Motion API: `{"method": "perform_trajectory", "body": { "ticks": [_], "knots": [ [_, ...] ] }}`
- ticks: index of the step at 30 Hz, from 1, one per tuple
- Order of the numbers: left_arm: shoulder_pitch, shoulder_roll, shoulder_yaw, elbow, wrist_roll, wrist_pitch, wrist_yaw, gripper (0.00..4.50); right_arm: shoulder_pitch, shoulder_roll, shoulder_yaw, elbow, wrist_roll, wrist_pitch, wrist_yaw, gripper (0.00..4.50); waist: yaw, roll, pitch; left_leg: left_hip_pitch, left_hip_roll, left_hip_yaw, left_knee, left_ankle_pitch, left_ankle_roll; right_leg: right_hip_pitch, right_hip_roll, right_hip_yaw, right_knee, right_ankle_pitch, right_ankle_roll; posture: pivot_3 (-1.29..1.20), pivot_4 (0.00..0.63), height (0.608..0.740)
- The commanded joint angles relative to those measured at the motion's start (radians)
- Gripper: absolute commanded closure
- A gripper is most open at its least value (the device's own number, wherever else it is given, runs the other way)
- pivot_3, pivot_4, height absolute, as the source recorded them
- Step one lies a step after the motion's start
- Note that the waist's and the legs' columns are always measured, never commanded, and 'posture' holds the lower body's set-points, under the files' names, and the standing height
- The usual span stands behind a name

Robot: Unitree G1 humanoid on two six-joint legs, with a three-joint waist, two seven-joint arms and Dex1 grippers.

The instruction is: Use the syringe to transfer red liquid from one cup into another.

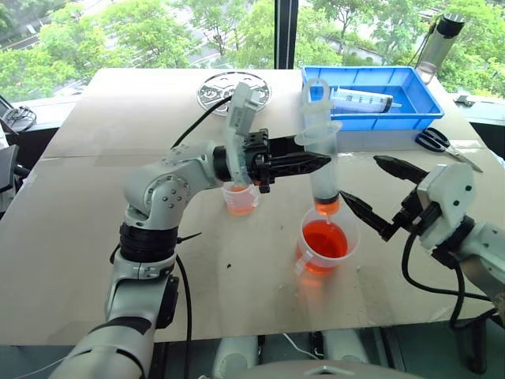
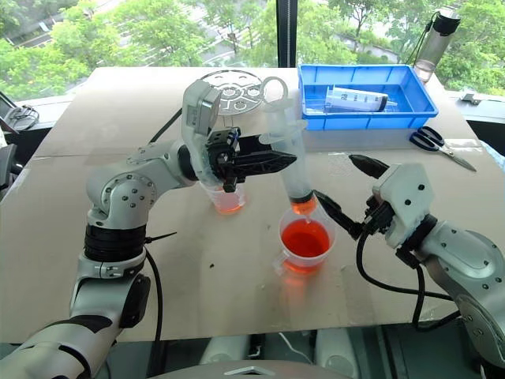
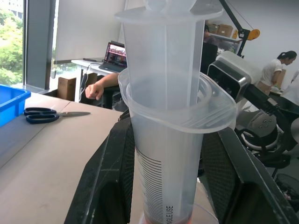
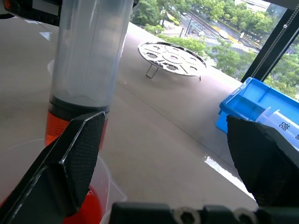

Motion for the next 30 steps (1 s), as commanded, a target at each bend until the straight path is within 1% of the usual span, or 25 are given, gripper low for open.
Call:
{"method": "perform_trajectory", "body": {
  "ticks": [1,6,12,16,19,22,26,28,30],
  "knots": [
    [-0.013,-0.004,0.014,-0.043,-0.023,-0.015,-0.006,2.84,-0.013,0.004,0.028,-0.009,-0.028,-0.023,0.015,0.0,0.0,0.0,0.0,0.0,0.0,0.0,0.0,0.0,0.0,0.0,0.0,0.0,0.0,0.0,0.0,0.0,0.15,0.74],
    [-0.012,-0.008,0.012,-0.041,-0.022,-0.019,-0.005,2.84,-0.016,0.011,0.081,-0.011,-0.067,-0.037,0.031,0.0,0.0,0.0,0.0,0.0,0.0,0.0,0.0,0.0,0.0,0.0,0.0,0.0,0.0,0.0,0.0,0.0,0.15,0.74],
    [-0.002,-0.019,0.004,-0.052,-0.02,-0.023,0.0,2.84,-0.008,0.018,0.076,-0.018,-0.086,-0.04,0.035,0.0,0.0,0.0,0.0,0.0,0.0,0.0,0.0,0.0,0.0,0.0,0.0,0.0,0.0,0.0,0.0,0.0,0.15,0.74],
    [0.0,-0.022,0.006,-0.049,-0.017,-0.025,0.002,2.84,0.045,0.002,-0.004,-0.019,-0.083,-0.049,0.06,0.0,0.001,0.0,0.0,-0.001,0.0,0.0,0.0,0.0,0.0,0.0,0.0,-0.001,-0.001,0.0,0.0,0.0,0.15,0.74],
    [0.006,-0.029,0.012,-0.048,-0.027,-0.015,0.011,2.84,0.089,-0.023,-0.119,0.003,-0.056,-0.051,0.103,0.0,0.002,0.0,0.0,-0.001,0.0,0.0,0.0,0.0,0.0,0.0,0.0,0.0,-0.001,0.0,0.0,0.0,0.15,0.74],
    [0.003,-0.038,0.03,-0.038,-0.046,-0.002,0.033,2.84,0.084,-0.025,-0.177,0.019,-0.018,-0.045,0.115,0.0,0.0,0.0,0.0,-0.001,0.0,0.0,0.0,0.0,0.0,0.0,0.0,0.0,-0.002,0.0,0.0,0.0,0.15,0.74],
    [-0.052,-0.044,0.131,0.05,-0.127,0.057,0.13,2.84,0.028,-0.005,-0.202,0.022,0.074,-0.007,0.082,0.0,-0.002,0.0,0.0,0.0,0.0,0.0,0.0,0.0,0.001,0.0,0.001,0.0,-0.001,0.0,0.0,0.0,0.15,0.74],
    [-0.078,-0.026,0.181,0.093,-0.156,0.082,0.168,2.84,-0.022,0.003,-0.185,0.026,0.102,0.008,0.053,0.0,-0.003,-0.001,0.0,0.0,0.001,-0.001,0.0,0.0,0.001,0.0,0.001,0.0,0.0,0.0,0.0,0.0,0.15,0.74],
    [-0.107,0.007,0.238,0.143,-0.177,0.104,0.205,2.84,-0.104,0.012,-0.145,0.038,0.115,0.029,0.016,0.0,-0.005,-0.001,0.001,0.0,0.001,0.0,0.0,-0.001,0.001,0.0,0.001,0.0,0.0,0.0,0.0,0.0,0.15,0.74]
  ]
}}
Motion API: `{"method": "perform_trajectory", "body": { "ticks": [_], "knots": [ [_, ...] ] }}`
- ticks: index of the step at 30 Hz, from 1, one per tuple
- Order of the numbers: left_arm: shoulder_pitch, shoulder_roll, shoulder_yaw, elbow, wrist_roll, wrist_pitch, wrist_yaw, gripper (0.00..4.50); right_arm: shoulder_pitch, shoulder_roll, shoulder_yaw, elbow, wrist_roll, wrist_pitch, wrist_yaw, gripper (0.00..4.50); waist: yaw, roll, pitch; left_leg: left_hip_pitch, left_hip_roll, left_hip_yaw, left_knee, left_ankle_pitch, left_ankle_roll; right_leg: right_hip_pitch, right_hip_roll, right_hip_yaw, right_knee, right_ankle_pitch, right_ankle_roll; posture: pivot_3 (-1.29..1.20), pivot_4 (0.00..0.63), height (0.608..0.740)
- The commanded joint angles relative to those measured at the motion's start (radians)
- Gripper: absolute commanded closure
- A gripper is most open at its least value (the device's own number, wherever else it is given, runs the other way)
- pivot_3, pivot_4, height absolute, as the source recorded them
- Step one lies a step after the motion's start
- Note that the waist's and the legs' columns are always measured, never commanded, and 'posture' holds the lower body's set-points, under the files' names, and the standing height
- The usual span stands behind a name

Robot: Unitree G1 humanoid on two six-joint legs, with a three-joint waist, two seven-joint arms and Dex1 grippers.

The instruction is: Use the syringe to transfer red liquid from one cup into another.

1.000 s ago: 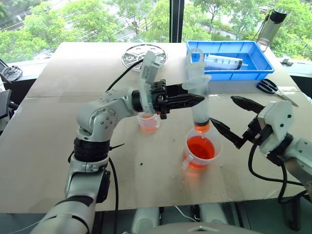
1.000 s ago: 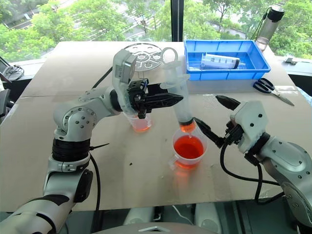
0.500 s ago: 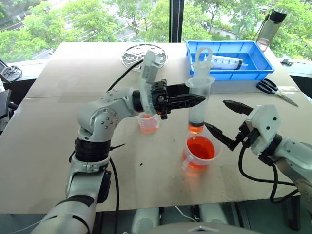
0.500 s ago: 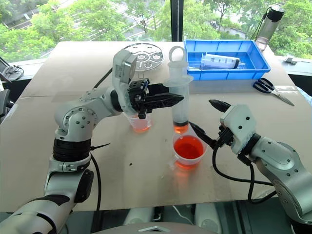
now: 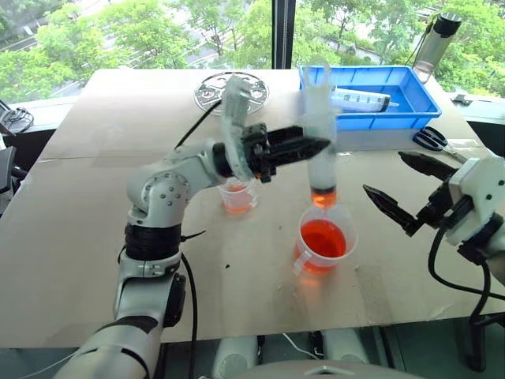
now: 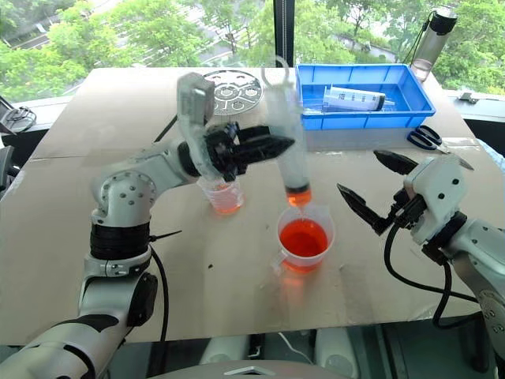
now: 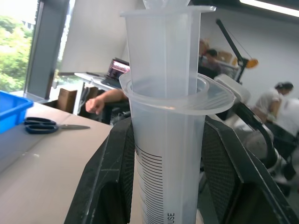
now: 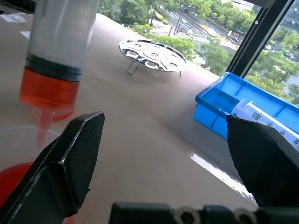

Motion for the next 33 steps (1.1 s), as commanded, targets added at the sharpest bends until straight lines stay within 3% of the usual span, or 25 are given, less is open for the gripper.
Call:
{"method": "perform_trajectory", "body": {
  "ticks": [1,9,15,28,33],
  "knots": [
    [-0.062,0.058,0.122,0.062,-0.058,0.034,0.064,2.84,-0.133,0.016,0.042,0.001,0.052,0.037,-0.072,0.0,-0.005,0.0,0.0,0.0,0.0,0.0,0.0,0.0,0.0,0.0,0.0,0.0,0.0,0.0,0.0,0.0,0.15,0.74],
    [-0.066,0.265,0.152,0.123,0.099,-0.082,0.011,2.84,-0.542,0.148,0.248,0.186,0.025,0.111,-0.178,0.0,-0.012,-0.001,0.001,-0.001,0.0,0.001,-0.002,0.001,-0.002,-0.002,0.0,0.0,-0.001,0.0,0.0,0.0,0.15,0.74],
    [0.045,0.304,0.13,0.001,0.175,-0.173,-0.021,2.84,-0.76,0.274,0.344,0.347,-0.006,0.132,-0.181,0.0,-0.017,-0.001,0.001,-0.01,-0.001,0.002,-0.001,0.001,-0.002,-0.01,-0.001,-0.001,-0.001,0.0,0.0,0.0,0.15,0.74],
    [0.173,0.353,0.134,-0.122,0.212,-0.235,-0.054,2.84,-0.953,0.4,0.383,0.541,-0.066,0.144,-0.137,0.0,-0.024,-0.001,0.001,-0.014,-0.001,0.001,0.0,0.001,-0.003,-0.011,-0.001,-0.008,0.004,0.0,0.0,0.0,0.15,0.74],
    [0.217,0.349,0.134,-0.15,0.21,-0.264,-0.084,2.84,-0.977,0.432,0.397,0.564,-0.021,0.191,-0.067,0.0,-0.024,-0.001,0.001,-0.014,-0.001,0.002,0.0,0.001,-0.003,-0.011,-0.002,-0.007,0.004,0.0,0.0,0.0,0.15,0.74]
  ]
}}
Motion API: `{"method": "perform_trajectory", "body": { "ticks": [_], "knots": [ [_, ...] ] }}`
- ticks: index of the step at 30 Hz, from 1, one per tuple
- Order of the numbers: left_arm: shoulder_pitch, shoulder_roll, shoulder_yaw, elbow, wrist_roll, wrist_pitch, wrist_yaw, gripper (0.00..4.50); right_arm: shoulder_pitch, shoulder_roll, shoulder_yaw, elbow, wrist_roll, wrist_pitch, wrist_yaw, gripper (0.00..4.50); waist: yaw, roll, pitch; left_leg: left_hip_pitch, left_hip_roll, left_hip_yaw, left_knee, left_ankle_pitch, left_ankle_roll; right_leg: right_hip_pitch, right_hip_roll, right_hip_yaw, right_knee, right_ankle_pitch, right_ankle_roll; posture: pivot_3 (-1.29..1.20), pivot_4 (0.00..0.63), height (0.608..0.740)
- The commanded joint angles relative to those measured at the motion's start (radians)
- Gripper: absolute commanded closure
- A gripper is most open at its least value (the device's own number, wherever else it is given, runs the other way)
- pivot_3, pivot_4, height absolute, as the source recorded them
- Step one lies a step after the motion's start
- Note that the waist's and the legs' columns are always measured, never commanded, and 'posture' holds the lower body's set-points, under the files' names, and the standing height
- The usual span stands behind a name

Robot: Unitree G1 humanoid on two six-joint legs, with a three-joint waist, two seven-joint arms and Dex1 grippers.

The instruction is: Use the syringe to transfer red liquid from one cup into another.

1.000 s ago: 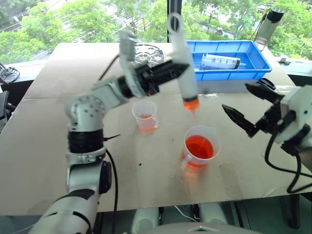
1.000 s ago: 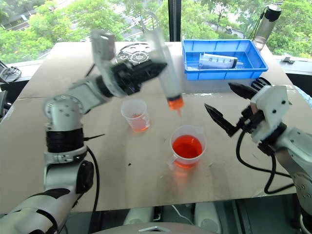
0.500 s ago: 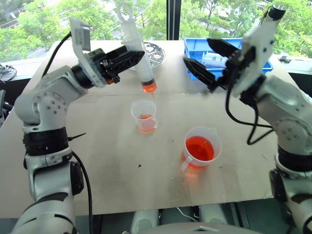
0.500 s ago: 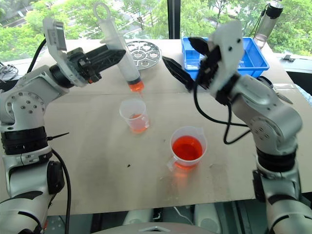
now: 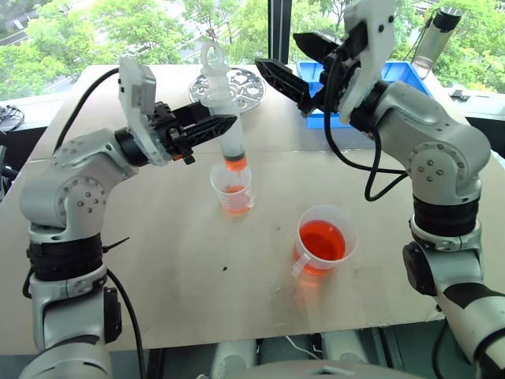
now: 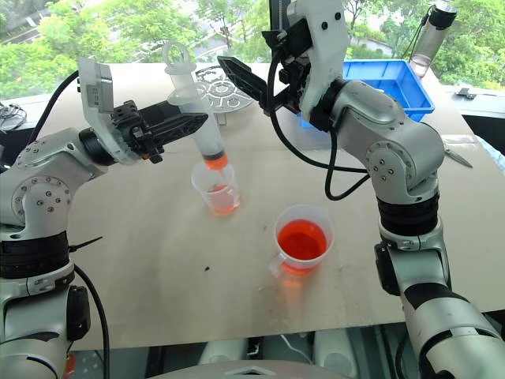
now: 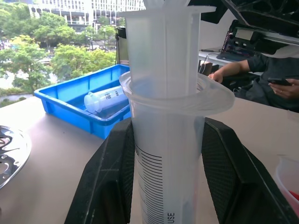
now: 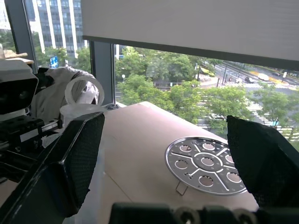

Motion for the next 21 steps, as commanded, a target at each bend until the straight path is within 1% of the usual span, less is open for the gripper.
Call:
{"method": "perform_trajectory", "body": {
  "ticks": [1,6,11,21],
  "knots": [
    [0.02,0.012,0.016,-0.05,-0.003,-0.048,-0.036,2.84,-0.027,0.01,0.005,-0.007,0.034,0.026,0.063,0.0,0.0,0.0,0.0,0.0,0.0,0.0,0.0,0.0,0.0,0.0,0.0,0.0,0.0,0.0,0.0,0.0,0.15,0.74],
    [0.037,0.022,-0.002,-0.047,0.028,-0.094,-0.077,2.84,-0.047,0.022,0.023,0.048,0.025,0.02,0.13,0.0,0.0,0.0,0.0,0.0,0.0,0.0,0.0,0.0,0.0,0.0,0.0,0.0,0.0,0.0,0.0,0.0,0.15,0.74],
    [0.056,0.029,-0.015,-0.04,0.051,-0.128,-0.113,2.84,-0.078,0.008,0.053,0.105,-0.03,-0.019,0.199,0.0,0.0,0.0,0.0,0.0,0.0,0.0,0.0,0.0,0.0,0.0,0.0,0.0,0.001,0.0,0.0,0.0,0.15,0.74],
    [0.085,0.024,-0.028,-0.052,0.097,-0.183,-0.122,2.84,-0.109,0.025,0.058,0.155,-0.096,-0.038,0.227,0.0,0.0,0.0,0.0,0.0,0.0,0.0,0.0,0.0,0.0,0.0,0.0,0.0,0.0,0.0,0.0,0.0,0.15,0.74]
  ]
}}
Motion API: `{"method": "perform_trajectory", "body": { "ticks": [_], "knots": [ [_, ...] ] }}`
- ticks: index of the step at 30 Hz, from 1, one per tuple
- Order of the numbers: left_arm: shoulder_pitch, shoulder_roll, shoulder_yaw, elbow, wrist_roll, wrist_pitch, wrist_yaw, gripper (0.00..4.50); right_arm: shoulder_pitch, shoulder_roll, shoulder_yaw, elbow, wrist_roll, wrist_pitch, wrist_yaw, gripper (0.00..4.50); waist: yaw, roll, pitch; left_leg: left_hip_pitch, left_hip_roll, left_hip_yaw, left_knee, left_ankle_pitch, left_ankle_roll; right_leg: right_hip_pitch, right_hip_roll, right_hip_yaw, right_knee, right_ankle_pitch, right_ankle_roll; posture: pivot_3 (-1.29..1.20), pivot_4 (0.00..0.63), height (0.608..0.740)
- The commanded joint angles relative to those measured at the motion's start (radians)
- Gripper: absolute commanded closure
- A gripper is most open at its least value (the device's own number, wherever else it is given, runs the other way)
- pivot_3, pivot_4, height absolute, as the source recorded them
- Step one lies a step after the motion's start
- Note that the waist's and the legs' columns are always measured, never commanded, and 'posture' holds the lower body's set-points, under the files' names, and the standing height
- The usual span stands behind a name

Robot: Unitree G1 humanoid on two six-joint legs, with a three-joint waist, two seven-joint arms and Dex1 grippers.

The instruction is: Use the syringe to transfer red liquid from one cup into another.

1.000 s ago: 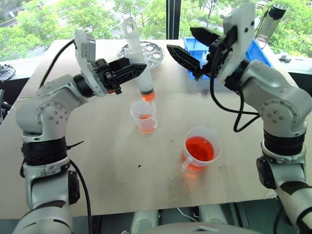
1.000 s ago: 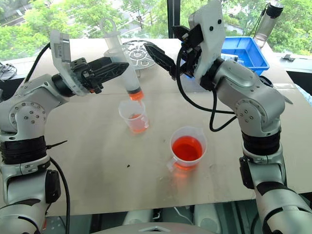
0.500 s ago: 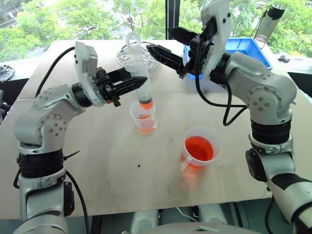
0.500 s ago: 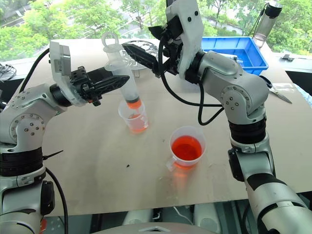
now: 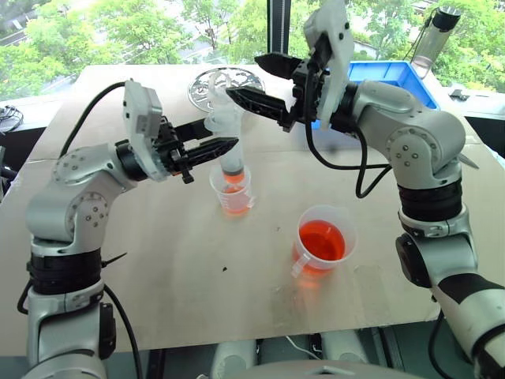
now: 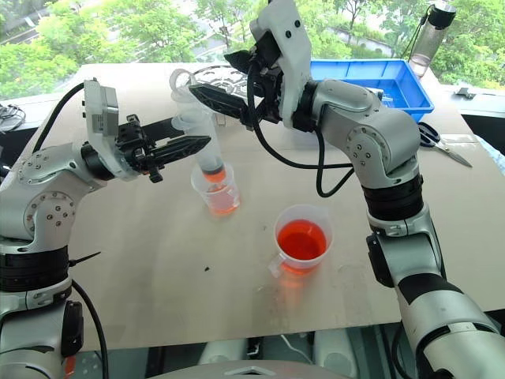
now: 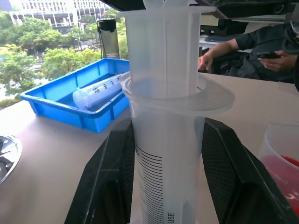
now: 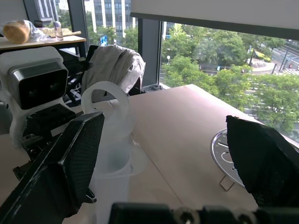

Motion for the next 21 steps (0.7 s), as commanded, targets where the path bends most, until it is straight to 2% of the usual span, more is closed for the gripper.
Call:
{"method": "perform_trajectory", "body": {
  "ticks": [1,4,6,7,8,9,10,14,15,21],
  "knots": [
    [-0.003,0.007,0.002,-0.042,0.017,-0.041,-0.002,2.84,-0.043,0.015,-0.008,-0.009,-0.019,-0.028,0.003,0.0,0.0,0.0,0.0,0.0,0.0,0.0,0.0,0.0,0.0,0.0,0.0,0.0,0.0,0.0,0.0,0.0,0.15,0.74],
    [-0.001,0.003,-0.003,-0.04,0.022,-0.05,0.003,2.84,-0.052,0.028,-0.012,-0.005,-0.03,-0.028,0.004,0.0,-0.001,0.0,0.0,0.0,0.0,0.0,0.0,0.0,0.0,0.0,0.0,0.0,0.0,0.0,0.0,0.0,0.15,0.74],
    [-0.001,-0.003,-0.01,-0.042,0.026,-0.055,0.008,2.84,-0.052,0.037,-0.006,-0.009,-0.04,-0.025,0.007,0.59,-0.001,0.0,0.0,0.0,0.0,0.0,0.0,0.0,0.0,0.0,0.0,0.0,0.0,0.0,0.0,0.0,0.15,0.74],
    [-0.002,-0.007,-0.013,-0.043,0.027,-0.057,0.012,2.84,-0.05,0.041,0.0,-0.011,-0.047,-0.025,0.008,0.72,0.0,0.0,0.0,0.0,0.0,0.0,0.0,0.0,0.0,0.0,0.0,0.0,0.0,0.0,0.0,0.0,0.15,0.74],
    [0.0,-0.01,-0.015,-0.045,0.027,-0.059,0.016,2.84,-0.047,0.045,0.004,-0.016,-0.051,-0.024,0.009,1.32,0.0,0.0,0.0,0.0,0.0,0.0,0.0,0.0,0.0,0.0,0.0,0.0,0.0,0.0,0.0,0.0,0.15,0.74],
    [0.001,-0.011,-0.016,-0.047,0.029,-0.061,0.017,2.84,-0.045,0.047,0.007,-0.019,-0.053,-0.022,0.012,1.68,0.0,0.0,0.0,0.0,0.0,0.0,0.0,0.0,0.0,0.0,0.0,0.0,0.0,0.0,0.0,0.0,0.15,0.74],
    [0.001,-0.013,-0.017,-0.047,0.029,-0.061,0.019,2.84,-0.042,0.049,0.009,-0.022,-0.053,-0.02,0.016,2.31,0.0,0.0,0.0,0.0,0.0,0.0,0.0,0.0,0.0,0.0,0.0,0.0,0.0,0.0,0.0,0.0,0.15,0.74],
    [0.005,-0.017,-0.015,-0.051,0.031,-0.063,0.026,2.84,-0.034,0.055,0.02,-0.038,-0.053,-0.012,0.022,4.14,0.0,0.0,0.0,0.0,0.0,0.0,0.0,0.0,0.0,0.0,0.0,0.0,0.0,0.0,0.0,0.0,0.15,0.74],
    [0.005,-0.018,-0.015,-0.051,0.03,-0.063,0.028,2.84,-0.032,0.057,0.024,-0.04,-0.055,-0.012,0.023,4.46,0.0,0.0,0.0,0.0,0.0,0.0,0.0,0.0,0.0,0.0,0.0,0.0,0.0,0.0,0.0,0.0,0.15,0.74],
    [-0.002,-0.021,-0.013,-0.044,0.029,-0.063,0.035,2.84,-0.012,0.056,0.072,-0.047,-0.095,-0.032,0.048,4.46,-0.001,0.0,0.0,0.0,0.0,0.0,0.0,0.0,0.0,0.0,0.0,0.0,0.0,0.0,0.0,0.0,0.15,0.74]
  ]
}}
